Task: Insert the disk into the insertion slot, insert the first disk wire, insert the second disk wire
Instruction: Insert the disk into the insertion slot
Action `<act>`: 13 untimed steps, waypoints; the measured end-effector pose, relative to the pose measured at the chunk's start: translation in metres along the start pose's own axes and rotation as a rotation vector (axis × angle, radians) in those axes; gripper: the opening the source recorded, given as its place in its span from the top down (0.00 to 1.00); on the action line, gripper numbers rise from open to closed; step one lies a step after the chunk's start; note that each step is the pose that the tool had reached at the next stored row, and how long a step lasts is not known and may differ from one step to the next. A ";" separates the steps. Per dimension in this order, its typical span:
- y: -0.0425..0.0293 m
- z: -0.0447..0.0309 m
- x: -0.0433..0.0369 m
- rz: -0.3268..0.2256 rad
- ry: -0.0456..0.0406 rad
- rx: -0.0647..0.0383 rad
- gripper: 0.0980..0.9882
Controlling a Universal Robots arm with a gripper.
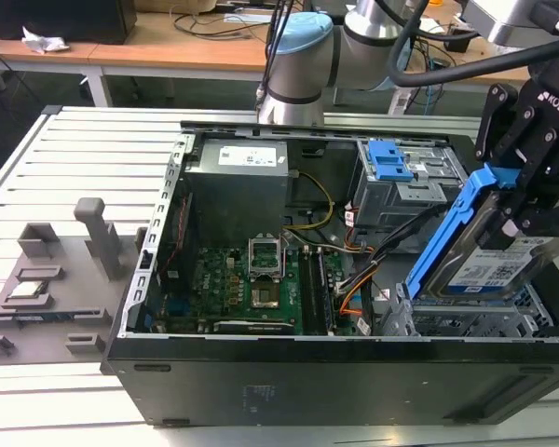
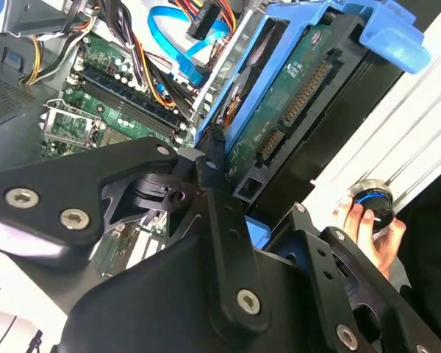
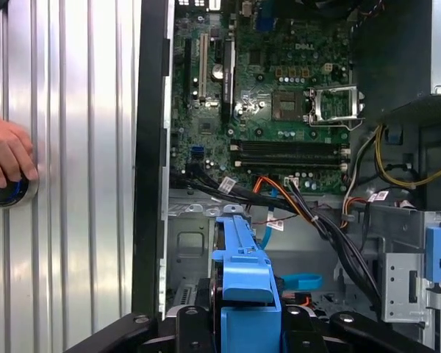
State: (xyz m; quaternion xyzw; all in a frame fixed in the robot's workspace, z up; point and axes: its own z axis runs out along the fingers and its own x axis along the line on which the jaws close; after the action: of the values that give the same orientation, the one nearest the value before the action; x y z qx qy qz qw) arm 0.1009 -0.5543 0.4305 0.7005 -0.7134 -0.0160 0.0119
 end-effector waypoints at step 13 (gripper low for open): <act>-0.0019 0.0138 -0.0006 0.000 0.0003 0.000 0.70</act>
State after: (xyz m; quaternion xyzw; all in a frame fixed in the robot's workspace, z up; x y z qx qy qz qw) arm 0.1023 -0.5537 0.4166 0.7005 -0.7134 -0.0159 0.0120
